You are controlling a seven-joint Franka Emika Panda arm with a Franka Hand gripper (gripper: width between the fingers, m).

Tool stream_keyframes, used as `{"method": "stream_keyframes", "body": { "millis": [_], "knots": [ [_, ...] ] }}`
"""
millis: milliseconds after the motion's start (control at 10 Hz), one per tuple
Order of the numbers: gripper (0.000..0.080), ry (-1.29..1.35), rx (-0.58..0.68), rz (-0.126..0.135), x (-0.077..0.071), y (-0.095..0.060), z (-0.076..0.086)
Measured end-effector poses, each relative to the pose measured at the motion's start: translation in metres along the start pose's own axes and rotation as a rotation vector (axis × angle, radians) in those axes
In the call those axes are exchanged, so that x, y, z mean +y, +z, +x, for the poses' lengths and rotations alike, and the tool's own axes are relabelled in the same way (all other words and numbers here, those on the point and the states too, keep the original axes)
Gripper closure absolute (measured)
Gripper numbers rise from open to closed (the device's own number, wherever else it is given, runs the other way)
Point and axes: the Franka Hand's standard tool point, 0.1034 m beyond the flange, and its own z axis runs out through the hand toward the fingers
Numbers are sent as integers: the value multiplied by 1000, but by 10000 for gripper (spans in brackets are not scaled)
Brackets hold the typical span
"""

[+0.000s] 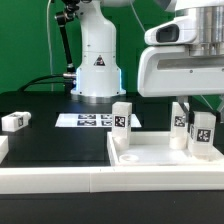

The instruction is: Assemble square table

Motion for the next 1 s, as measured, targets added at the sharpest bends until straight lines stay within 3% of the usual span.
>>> {"method": "stream_keyframes", "body": {
  "millis": [300,800,1000],
  "knots": [
    [508,47,0,1,1,0,0],
    [508,475,4,6,2,1,-1],
    [508,657,23,24,2,1,0]
  ]
}}
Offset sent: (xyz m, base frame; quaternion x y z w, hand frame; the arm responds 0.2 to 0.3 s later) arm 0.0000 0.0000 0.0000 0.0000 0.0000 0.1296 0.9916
